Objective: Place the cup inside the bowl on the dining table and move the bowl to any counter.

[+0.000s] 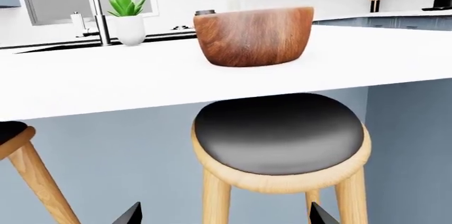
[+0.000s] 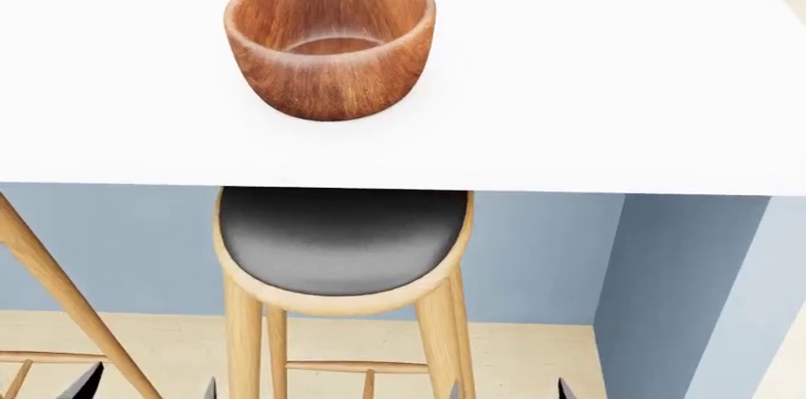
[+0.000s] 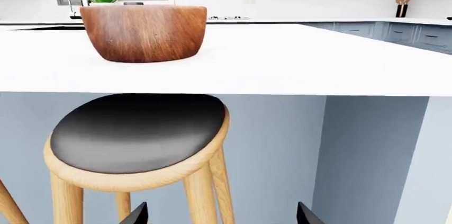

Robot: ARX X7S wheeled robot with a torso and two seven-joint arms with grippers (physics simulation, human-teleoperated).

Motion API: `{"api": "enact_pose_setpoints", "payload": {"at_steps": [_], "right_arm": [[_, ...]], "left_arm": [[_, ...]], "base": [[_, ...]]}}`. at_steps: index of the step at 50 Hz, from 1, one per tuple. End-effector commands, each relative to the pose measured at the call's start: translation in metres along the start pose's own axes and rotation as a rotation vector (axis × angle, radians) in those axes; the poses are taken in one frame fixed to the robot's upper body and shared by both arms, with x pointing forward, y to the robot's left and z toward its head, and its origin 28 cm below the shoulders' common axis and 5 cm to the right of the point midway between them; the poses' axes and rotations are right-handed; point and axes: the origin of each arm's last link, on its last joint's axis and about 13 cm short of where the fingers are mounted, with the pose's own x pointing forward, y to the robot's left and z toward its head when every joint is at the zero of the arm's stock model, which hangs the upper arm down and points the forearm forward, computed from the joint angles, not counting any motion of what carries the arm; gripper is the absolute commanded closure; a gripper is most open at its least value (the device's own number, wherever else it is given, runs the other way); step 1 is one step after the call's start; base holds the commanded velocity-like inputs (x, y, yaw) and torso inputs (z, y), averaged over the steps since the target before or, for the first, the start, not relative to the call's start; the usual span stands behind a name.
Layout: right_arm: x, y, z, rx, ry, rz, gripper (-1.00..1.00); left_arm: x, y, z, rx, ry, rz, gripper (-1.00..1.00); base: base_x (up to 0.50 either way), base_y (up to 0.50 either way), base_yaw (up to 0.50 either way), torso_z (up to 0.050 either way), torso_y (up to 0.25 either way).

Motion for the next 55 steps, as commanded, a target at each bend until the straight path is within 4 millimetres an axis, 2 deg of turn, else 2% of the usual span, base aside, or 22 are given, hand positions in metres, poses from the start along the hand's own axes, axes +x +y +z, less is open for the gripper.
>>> {"api": "enact_pose_setpoints", "payload": {"at_steps": [1, 9, 25, 27, 28, 31, 32, 38, 41, 42, 43, 46, 50, 55], "right_arm": [[-0.002, -0.001, -0.002, 0.003, 0.014, -0.006, -1.00], [-0.002, -0.001, -0.002, 0.000, 0.012, -0.011, -1.00], [-0.003, -0.005, 0.002, 0.033, -0.012, -0.041, -1.00], [-0.002, -0.008, 0.013, 0.032, -0.030, -0.044, -1.00], [0.001, -0.011, 0.026, 0.041, -0.065, -0.045, -1.00], [0.009, -0.022, 0.061, 0.004, -0.110, -0.043, -1.00], [0.011, -0.028, 0.077, -0.022, -0.141, -0.048, -1.00], [0.015, -0.051, 0.132, -0.108, -0.185, -0.073, -1.00], [0.016, -0.058, 0.149, -0.121, -0.195, -0.077, -1.00], [0.018, -0.064, 0.161, -0.168, -0.146, -0.088, -1.00], [0.019, -0.066, 0.167, -0.159, -0.172, -0.058, -1.00], [0.017, -0.078, 0.197, -0.151, -0.201, -0.074, -1.00], [0.014, -0.093, 0.219, -0.157, -0.189, -0.110, -1.00], [0.020, -0.099, 0.235, -0.193, -0.169, -0.103, -1.00]], "left_arm": [[-0.001, 0.000, -0.001, -0.004, 0.011, 0.006, -1.00], [-0.002, 0.002, 0.000, -0.005, -0.006, 0.006, -1.00], [-0.002, 0.002, 0.002, -0.018, 0.000, 0.012, -1.00], [-0.001, 0.004, 0.007, -0.047, 0.020, 0.014, -1.00], [0.008, 0.005, 0.018, -0.089, 0.044, 0.019, -1.00], [0.020, 0.021, 0.048, -0.036, 0.000, 0.025, -1.00], [0.027, 0.026, 0.064, -0.045, -0.018, 0.026, -1.00], [0.043, 0.042, 0.115, -0.026, -0.036, 0.000, -1.00], [0.050, 0.044, 0.132, -0.009, -0.062, -0.003, -1.00], [0.053, 0.049, 0.144, -0.022, -0.063, -0.019, -1.00], [0.054, 0.051, 0.148, -0.057, -0.054, -0.030, -1.00], [0.066, 0.063, 0.167, -0.010, -0.047, -0.029, -1.00], [0.085, 0.073, 0.192, -0.021, -0.054, -0.010, -1.00], [0.098, 0.085, 0.214, 0.035, -0.066, 0.012, -1.00]], "base": [[0.00, 0.00, 0.00, 0.000, 0.000], [0.00, 0.00, 0.00, 0.000, 0.000], [0.00, 0.00, 0.00, 0.050, 0.000], [0.00, 0.00, 0.00, 0.000, 0.000], [0.00, 0.00, 0.00, 0.000, 0.000], [0.00, 0.00, 0.00, 0.000, 0.000], [0.00, 0.00, 0.00, 0.000, 0.000], [0.00, 0.00, 0.00, 0.000, 0.000], [0.00, 0.00, 0.00, 0.000, 0.000], [0.00, 0.00, 0.00, 0.000, 0.000], [0.00, 0.00, 0.00, 0.000, 0.000], [0.00, 0.00, 0.00, 0.000, 0.000], [0.00, 0.00, 0.00, 0.000, 0.000], [0.00, 0.00, 0.00, 0.000, 0.000]]}}
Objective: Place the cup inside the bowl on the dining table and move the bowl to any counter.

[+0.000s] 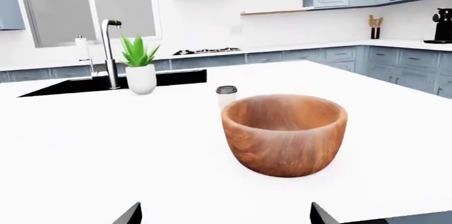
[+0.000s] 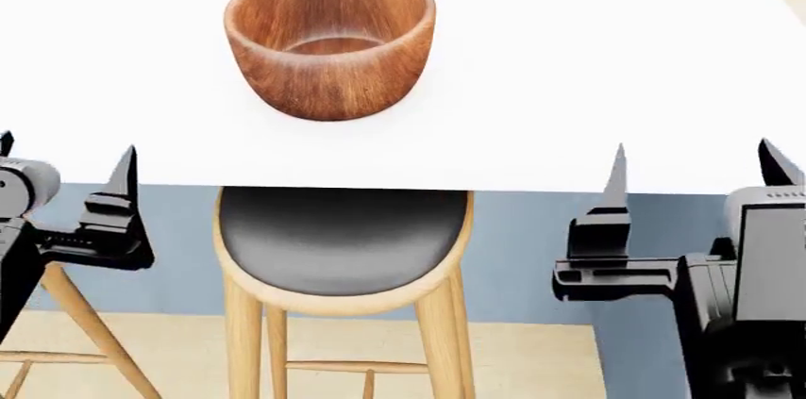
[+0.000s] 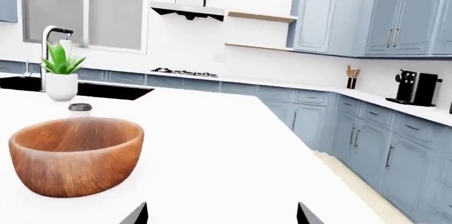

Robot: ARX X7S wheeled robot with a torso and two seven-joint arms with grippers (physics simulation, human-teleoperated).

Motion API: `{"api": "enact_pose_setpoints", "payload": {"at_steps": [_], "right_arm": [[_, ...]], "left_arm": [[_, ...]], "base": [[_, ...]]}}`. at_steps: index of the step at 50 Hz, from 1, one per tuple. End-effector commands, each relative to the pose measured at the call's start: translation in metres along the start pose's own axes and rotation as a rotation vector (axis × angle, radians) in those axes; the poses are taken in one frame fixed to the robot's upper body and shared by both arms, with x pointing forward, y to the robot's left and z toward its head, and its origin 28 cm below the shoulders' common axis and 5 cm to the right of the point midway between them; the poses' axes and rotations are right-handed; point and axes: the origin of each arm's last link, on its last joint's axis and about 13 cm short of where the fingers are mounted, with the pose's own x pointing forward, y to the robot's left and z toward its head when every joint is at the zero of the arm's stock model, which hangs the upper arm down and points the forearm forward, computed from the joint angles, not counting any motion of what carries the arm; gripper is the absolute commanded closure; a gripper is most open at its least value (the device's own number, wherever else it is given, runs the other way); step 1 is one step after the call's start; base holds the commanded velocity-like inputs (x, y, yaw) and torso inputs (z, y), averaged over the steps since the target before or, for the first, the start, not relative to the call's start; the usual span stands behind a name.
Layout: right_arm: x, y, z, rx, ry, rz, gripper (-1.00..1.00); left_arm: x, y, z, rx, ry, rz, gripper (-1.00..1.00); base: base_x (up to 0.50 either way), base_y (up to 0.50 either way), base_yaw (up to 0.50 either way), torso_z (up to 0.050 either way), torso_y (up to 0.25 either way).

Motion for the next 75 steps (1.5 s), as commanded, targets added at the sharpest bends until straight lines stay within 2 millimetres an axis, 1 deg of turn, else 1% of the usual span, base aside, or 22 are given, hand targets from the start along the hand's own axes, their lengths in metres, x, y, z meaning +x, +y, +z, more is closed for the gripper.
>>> {"api": "enact_pose_setpoints", "payload": {"at_steps": [1, 5, 8, 9, 10, 14, 18, 21, 26, 29, 33, 37, 39, 40, 41, 46, 49, 51, 52, 62, 67, 75], "right_arm": [[0.006, -0.029, 0.056, -0.067, -0.009, -0.007, -1.00], [0.008, -0.036, 0.066, -0.082, -0.010, 0.003, -1.00], [0.006, -0.040, 0.066, -0.105, 0.010, 0.005, -1.00], [0.005, -0.042, 0.065, -0.108, 0.017, -0.002, -1.00], [0.005, -0.042, 0.064, -0.115, 0.036, 0.003, -1.00], [0.005, -0.044, 0.066, -0.069, 0.030, 0.003, -1.00], [0.008, -0.040, 0.061, -0.065, 0.048, 0.025, -1.00], [0.003, -0.040, 0.060, -0.058, 0.050, 0.026, -1.00], [0.000, -0.042, 0.062, -0.063, 0.054, 0.024, -1.00], [0.000, -0.041, 0.068, -0.070, 0.039, 0.028, -1.00], [0.003, -0.041, 0.064, -0.068, 0.048, 0.032, -1.00], [0.006, -0.042, 0.065, -0.064, 0.037, 0.019, -1.00], [0.007, -0.040, 0.064, -0.090, 0.060, 0.028, -1.00], [0.007, -0.040, 0.064, -0.087, 0.056, 0.029, -1.00], [0.006, -0.040, 0.066, -0.091, 0.052, 0.033, -1.00], [0.005, -0.041, 0.066, -0.086, 0.051, 0.029, -1.00], [0.006, -0.041, 0.064, -0.081, 0.058, 0.029, -1.00], [0.005, -0.041, 0.064, -0.042, 0.053, 0.042, -1.00], [0.005, -0.041, 0.064, -0.058, 0.058, 0.038, -1.00], [0.005, -0.042, 0.065, -0.030, 0.049, 0.029, -1.00], [0.006, -0.041, 0.068, -0.043, 0.044, 0.043, -1.00], [0.004, -0.040, 0.069, -0.053, 0.055, 0.063, -1.00]], "left_arm": [[0.027, 0.027, 0.064, 0.053, -0.022, 0.024, -1.00], [0.026, 0.038, 0.080, 0.074, -0.035, 0.038, -1.00], [0.025, 0.035, 0.081, 0.077, -0.023, 0.022, -1.00], [0.024, 0.033, 0.082, 0.036, -0.005, -0.013, -1.00], [0.023, 0.031, 0.082, 0.070, -0.010, -0.008, -1.00], [0.023, 0.030, 0.076, 0.054, 0.006, -0.020, -1.00], [0.018, 0.029, 0.089, 0.077, -0.022, -0.022, -1.00], [0.015, 0.032, 0.085, 0.072, -0.012, -0.025, -1.00], [0.019, 0.027, 0.086, 0.081, -0.012, -0.032, -1.00], [0.019, 0.024, 0.087, 0.081, -0.010, -0.031, -1.00], [0.019, 0.023, 0.084, 0.089, -0.002, -0.038, -1.00], [0.019, 0.025, 0.085, 0.088, -0.002, -0.040, -1.00], [0.021, 0.018, 0.083, 0.090, 0.000, -0.044, -1.00], [0.020, 0.019, 0.082, 0.090, 0.001, -0.045, -1.00], [0.018, 0.025, 0.082, 0.090, 0.004, -0.044, -1.00], [0.017, 0.027, 0.084, 0.091, 0.002, -0.042, -1.00], [0.016, 0.026, 0.083, 0.092, 0.004, -0.044, -1.00], [0.017, 0.024, 0.082, 0.092, 0.007, -0.042, -1.00], [0.018, 0.023, 0.082, 0.092, 0.007, -0.042, -1.00], [0.017, 0.021, 0.080, 0.091, 0.009, -0.049, -1.00], [0.012, 0.028, 0.084, 0.090, 0.003, -0.050, -1.00], [0.011, 0.028, 0.083, 0.091, 0.005, -0.054, -1.00]], "base": [[0.00, 0.00, 0.00, 0.000, 0.000], [0.12, 0.01, 0.00, 0.000, 0.000], [0.46, 0.27, 0.00, 0.000, 0.000], [0.49, 0.28, 0.00, 0.000, 0.000], [0.49, 0.28, 0.00, 0.000, 0.000], [0.50, 0.28, 0.00, 0.000, 0.000], [0.50, 0.26, 0.00, 0.000, 0.000], [0.50, 0.23, 0.00, 0.000, 0.000], [0.50, 0.23, 0.00, 0.000, 0.000], [0.50, 0.20, 0.00, 0.000, 0.000], [0.50, 0.11, 0.00, 0.000, 0.000], [0.50, 0.11, 0.00, 0.000, 0.000], [0.41, 0.11, 0.00, 0.000, 0.000], [0.08, 0.11, 0.00, 0.000, 0.015], [0.02, 0.09, 0.00, 0.000, 0.000], [0.21, 0.24, 0.00, 0.000, 0.000], [0.41, 0.40, 0.00, 0.000, 0.000], [0.42, 0.39, 0.00, 0.000, 0.000], [0.42, 0.27, 0.00, 0.000, 0.000], [0.49, 0.06, 0.00, 0.000, 0.001], [0.50, 0.00, 0.00, 0.000, 0.000], [0.50, 0.11, 0.00, 0.000, 0.001]]}}
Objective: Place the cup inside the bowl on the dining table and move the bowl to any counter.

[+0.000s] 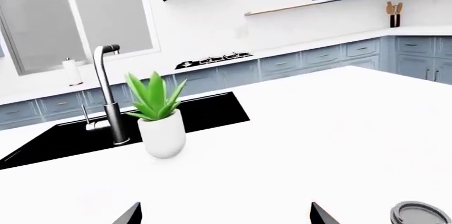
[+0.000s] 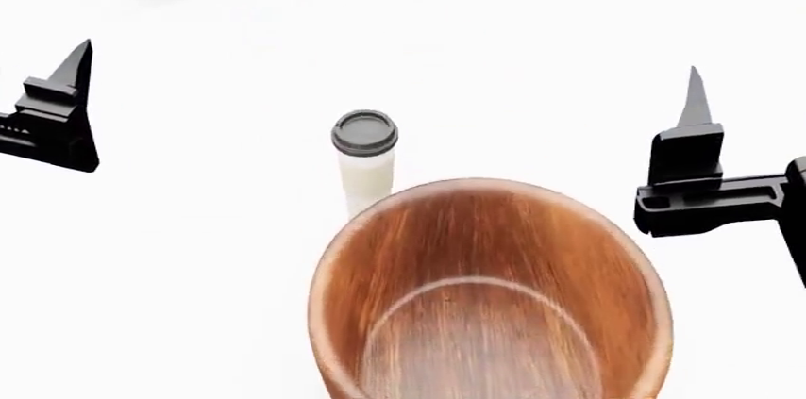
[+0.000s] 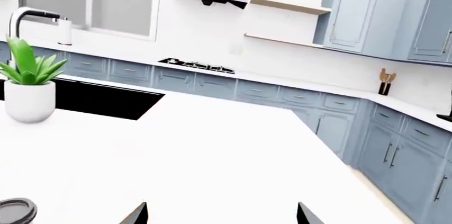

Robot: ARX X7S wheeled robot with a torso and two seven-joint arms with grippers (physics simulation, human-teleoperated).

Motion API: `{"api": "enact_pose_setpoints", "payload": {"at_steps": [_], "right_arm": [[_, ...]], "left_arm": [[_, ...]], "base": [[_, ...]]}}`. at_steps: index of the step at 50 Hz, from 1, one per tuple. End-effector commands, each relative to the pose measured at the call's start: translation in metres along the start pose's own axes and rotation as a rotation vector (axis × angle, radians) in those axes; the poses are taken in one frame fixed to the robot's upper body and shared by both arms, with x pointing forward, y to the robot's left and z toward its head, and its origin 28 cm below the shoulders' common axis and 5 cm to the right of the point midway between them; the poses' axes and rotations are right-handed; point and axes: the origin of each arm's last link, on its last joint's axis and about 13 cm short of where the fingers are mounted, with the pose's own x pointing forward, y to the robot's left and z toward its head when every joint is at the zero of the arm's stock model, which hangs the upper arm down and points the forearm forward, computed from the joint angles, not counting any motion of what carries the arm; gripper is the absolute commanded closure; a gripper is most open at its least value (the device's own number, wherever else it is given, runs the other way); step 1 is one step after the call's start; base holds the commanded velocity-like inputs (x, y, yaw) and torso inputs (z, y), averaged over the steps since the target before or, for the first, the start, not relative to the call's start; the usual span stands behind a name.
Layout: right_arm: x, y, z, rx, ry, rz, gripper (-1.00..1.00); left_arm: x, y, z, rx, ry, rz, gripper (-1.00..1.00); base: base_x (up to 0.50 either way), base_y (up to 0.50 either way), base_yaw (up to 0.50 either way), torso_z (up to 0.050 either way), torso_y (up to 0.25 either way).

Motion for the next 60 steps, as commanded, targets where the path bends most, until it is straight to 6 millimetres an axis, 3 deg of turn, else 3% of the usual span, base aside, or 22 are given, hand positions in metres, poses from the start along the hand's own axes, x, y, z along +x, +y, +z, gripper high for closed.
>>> {"api": "enact_pose_setpoints", "payload": {"at_steps": [1, 15, 21, 26, 33, 41, 46, 54, 60], "right_arm": [[-0.001, 0.001, 0.000, -0.003, 0.005, 0.022, -1.00], [0.001, 0.003, 0.001, 0.009, 0.039, 0.041, -1.00], [0.012, 0.000, 0.031, 0.044, 0.043, 0.100, -1.00], [0.033, -0.001, 0.059, 0.047, 0.058, 0.178, -1.00], [0.064, 0.007, 0.076, 0.059, 0.098, 0.282, -1.00], [0.105, 0.026, 0.073, 0.132, 0.170, 0.445, -1.00], [0.131, 0.046, 0.053, 0.166, 0.227, 0.561, -1.00], [0.156, 0.075, 0.037, 0.227, 0.263, 0.690, -1.00], [0.163, 0.090, 0.019, 0.240, 0.305, 0.726, -1.00]], "left_arm": [[-0.003, 0.003, 0.000, -0.002, 0.005, -0.004, -1.00], [-0.001, -0.001, -0.006, -0.001, 0.018, -0.010, -1.00], [-0.001, 0.000, -0.007, -0.003, 0.022, -0.014, -1.00], [-0.001, -0.001, -0.009, -0.005, 0.028, -0.010, -1.00], [0.000, -0.001, -0.010, 0.001, 0.036, -0.005, -1.00], [-0.005, 0.000, -0.018, -0.007, 0.047, 0.005, -1.00], [-0.007, 0.002, -0.013, -0.007, 0.038, 0.012, -1.00], [-0.007, 0.002, -0.017, -0.007, 0.044, 0.010, -1.00], [-0.006, 0.000, -0.022, -0.015, 0.052, 0.011, -1.00]], "base": [[0.50, 0.20, 0.00, 0.000, 0.000], [0.32, 0.14, 0.00, 0.000, 0.002], [0.00, 0.00, 0.00, 0.000, 0.000], [0.00, 0.00, 0.00, 0.000, 0.000], [0.00, 0.00, 0.00, 0.000, 0.000], [0.00, 0.00, 0.00, 0.000, 0.000], [0.00, 0.00, 0.00, 0.000, 0.000], [0.00, 0.00, 0.00, 0.000, 0.000], [0.00, 0.00, 0.00, 0.000, 0.000]]}}
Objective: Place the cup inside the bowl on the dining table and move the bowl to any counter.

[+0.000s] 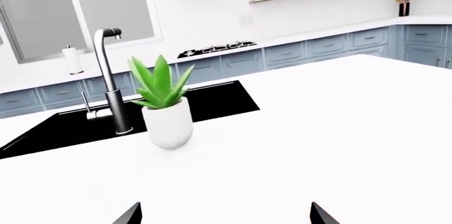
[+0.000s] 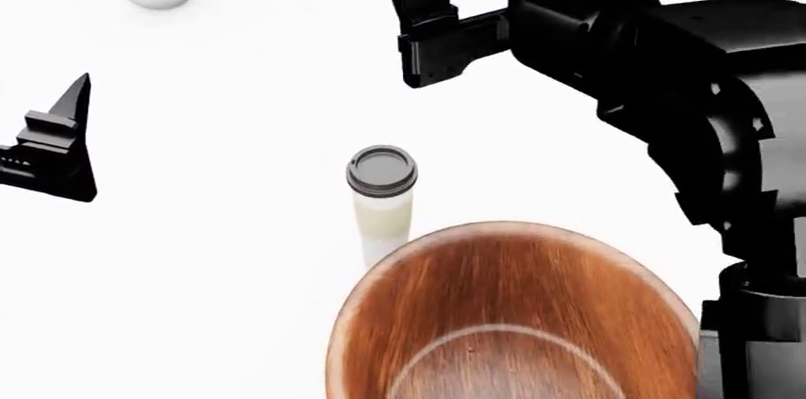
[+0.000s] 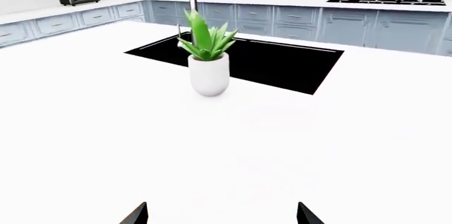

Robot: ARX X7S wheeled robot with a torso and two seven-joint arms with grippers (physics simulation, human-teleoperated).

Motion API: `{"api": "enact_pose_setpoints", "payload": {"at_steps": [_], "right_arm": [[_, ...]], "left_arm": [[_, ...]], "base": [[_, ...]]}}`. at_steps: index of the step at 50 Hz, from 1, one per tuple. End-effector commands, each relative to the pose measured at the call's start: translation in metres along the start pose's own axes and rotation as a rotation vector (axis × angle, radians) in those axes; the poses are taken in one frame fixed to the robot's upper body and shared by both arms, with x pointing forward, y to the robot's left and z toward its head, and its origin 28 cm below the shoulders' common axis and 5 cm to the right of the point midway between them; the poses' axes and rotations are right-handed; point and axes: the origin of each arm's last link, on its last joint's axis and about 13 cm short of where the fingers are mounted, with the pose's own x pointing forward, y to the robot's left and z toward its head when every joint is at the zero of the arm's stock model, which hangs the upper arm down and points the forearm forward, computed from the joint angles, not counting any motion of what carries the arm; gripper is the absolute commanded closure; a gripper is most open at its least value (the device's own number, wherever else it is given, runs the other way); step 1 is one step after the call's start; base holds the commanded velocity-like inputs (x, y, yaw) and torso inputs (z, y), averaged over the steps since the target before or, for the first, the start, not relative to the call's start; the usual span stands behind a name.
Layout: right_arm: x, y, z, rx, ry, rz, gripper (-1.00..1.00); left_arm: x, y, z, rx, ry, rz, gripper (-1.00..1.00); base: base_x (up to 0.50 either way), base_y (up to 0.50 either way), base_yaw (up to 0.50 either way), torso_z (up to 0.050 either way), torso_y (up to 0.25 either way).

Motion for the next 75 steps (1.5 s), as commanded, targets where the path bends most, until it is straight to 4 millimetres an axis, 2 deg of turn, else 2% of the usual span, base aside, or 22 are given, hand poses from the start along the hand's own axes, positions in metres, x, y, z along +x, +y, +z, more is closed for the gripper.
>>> {"api": "enact_pose_setpoints", "payload": {"at_steps": [1, 7, 14, 19, 27, 35, 40, 48, 61, 69, 75], "right_arm": [[0.044, 0.008, -0.027, 0.058, 0.078, 0.126, -1.00], [0.052, 0.009, -0.049, 0.082, 0.127, 0.134, -1.00], [0.052, 0.013, -0.051, 0.081, 0.174, 0.151, -1.00], [0.059, 0.014, -0.055, 0.091, 0.174, 0.166, -1.00], [0.069, 0.012, -0.069, 0.110, 0.213, 0.164, -1.00], [0.060, 0.014, -0.065, 0.098, 0.240, 0.152, -1.00], [0.056, 0.015, -0.069, 0.081, 0.276, 0.145, -1.00], [0.058, 0.016, -0.077, 0.083, 0.304, 0.154, -1.00], [0.059, 0.014, -0.082, 0.083, 0.336, 0.144, -1.00], [0.058, 0.013, -0.082, 0.052, 0.338, 0.125, -1.00], [0.061, 0.012, -0.089, 0.042, 0.358, 0.131, -1.00]], "left_arm": [[0.000, -0.001, -0.006, -0.012, 0.013, 0.000, -1.00], [-0.001, 0.000, -0.009, -0.013, 0.017, -0.003, -1.00], [0.000, 0.001, -0.010, -0.014, 0.019, -0.006, -1.00], [-0.002, 0.003, -0.011, -0.016, 0.023, -0.004, -1.00], [-0.001, 0.001, -0.014, -0.017, 0.029, -0.003, -1.00], [-0.003, 0.008, -0.014, -0.017, 0.027, 0.005, -1.00], [-0.002, 0.004, -0.013, -0.013, 0.026, 0.000, -1.00], [0.000, 0.001, -0.015, -0.017, 0.031, -0.003, -1.00], [-0.007, 0.013, -0.018, -0.021, 0.034, -0.003, -1.00], [-0.005, 0.009, -0.017, -0.019, 0.034, -0.008, -1.00], [-0.005, 0.009, -0.017, -0.017, 0.032, -0.005, -1.00]], "base": [[0.00, 0.00, 0.00, 0.000, 0.000], [0.00, 0.00, 0.00, 0.000, 0.000], [0.00, 0.00, 0.00, 0.000, 0.000], [0.00, 0.00, 0.00, 0.000, 0.000], [0.00, 0.00, 0.00, 0.000, 0.000], [0.00, 0.00, 0.00, 0.000, 0.000], [0.00, 0.00, 0.00, 0.000, 0.000], [0.00, 0.00, 0.00, 0.000, 0.000], [0.00, 0.00, 0.00, 0.000, 0.000], [0.00, 0.00, 0.00, 0.000, 0.000], [0.00, 0.00, 0.00, 0.000, 0.000]]}}
